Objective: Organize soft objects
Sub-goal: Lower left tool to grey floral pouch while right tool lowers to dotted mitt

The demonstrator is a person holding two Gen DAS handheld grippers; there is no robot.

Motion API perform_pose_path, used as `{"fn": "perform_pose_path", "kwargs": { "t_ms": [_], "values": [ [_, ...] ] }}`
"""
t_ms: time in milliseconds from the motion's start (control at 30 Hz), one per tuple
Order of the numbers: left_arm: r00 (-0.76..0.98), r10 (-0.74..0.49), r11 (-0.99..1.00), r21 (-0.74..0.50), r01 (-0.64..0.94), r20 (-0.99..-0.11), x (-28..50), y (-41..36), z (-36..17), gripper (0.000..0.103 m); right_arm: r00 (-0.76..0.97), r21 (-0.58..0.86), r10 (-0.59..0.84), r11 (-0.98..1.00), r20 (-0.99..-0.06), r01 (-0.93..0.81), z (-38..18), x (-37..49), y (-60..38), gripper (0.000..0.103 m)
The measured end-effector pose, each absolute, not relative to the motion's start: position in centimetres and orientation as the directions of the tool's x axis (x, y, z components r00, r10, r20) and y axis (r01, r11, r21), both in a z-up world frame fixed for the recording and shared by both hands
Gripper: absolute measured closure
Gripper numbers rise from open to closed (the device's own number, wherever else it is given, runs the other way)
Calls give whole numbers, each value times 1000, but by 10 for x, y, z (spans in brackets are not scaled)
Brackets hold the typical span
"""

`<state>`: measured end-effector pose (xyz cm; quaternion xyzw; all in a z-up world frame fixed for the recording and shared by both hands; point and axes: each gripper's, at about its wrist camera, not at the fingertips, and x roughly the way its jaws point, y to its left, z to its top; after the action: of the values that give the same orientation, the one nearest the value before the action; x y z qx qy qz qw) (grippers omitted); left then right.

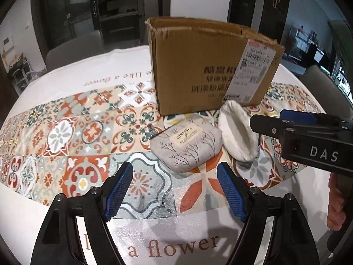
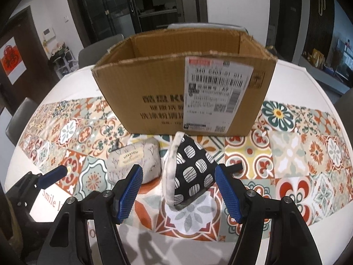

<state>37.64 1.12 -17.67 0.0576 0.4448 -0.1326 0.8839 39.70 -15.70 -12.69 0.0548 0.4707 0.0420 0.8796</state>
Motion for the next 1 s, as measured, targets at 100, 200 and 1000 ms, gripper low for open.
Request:
{"fn": "perform_pose_path", "kwargs": {
  "t_ms": [100,200,1000],
  "values": [
    [559,-180,956,-10,292,-810,383,8,-187,25,532,143,127,990,-837,-11,-136,400,-158,34],
    [552,-179,952,-1,307,-814,389,4,-194,25,517,150,130,989,-846,-4,-142,404,-159,34],
    [530,-126,935,79,346,-838,423,-23,-228,25,472,139,110,990,-874,25,-171,420,-169,43]
  ]
}}
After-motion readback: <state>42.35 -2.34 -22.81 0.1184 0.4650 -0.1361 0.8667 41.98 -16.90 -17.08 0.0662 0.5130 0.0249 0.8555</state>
